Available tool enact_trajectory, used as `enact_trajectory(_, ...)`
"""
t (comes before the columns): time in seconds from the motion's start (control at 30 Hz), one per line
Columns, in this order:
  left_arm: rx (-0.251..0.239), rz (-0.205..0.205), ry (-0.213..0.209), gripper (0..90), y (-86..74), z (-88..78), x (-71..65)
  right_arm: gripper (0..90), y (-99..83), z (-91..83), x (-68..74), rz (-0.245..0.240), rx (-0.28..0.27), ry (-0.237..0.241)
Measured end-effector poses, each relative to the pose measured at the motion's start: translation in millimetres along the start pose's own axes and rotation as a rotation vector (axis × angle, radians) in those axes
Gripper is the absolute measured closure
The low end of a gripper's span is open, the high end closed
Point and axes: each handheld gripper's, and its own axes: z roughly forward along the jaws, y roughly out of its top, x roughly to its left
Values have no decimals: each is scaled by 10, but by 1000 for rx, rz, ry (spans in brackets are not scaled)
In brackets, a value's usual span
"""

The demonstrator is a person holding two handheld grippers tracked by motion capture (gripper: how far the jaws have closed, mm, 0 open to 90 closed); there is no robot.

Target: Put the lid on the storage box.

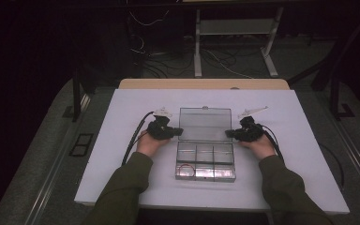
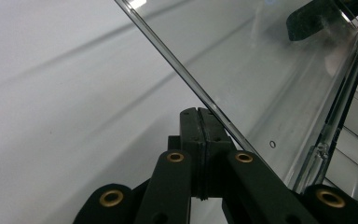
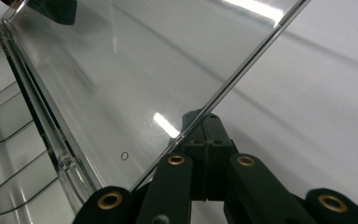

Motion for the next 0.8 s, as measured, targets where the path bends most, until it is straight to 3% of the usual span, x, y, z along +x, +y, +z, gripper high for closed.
enact_trajectory(0.63,-89,2,15,889,65,-83,-33,892,61,-90,15,-7,-78,-4)
enact_trajectory(0.8,-108,20,21,888,98,-120,-56,892,108,-145,28,-14,-105,-4)
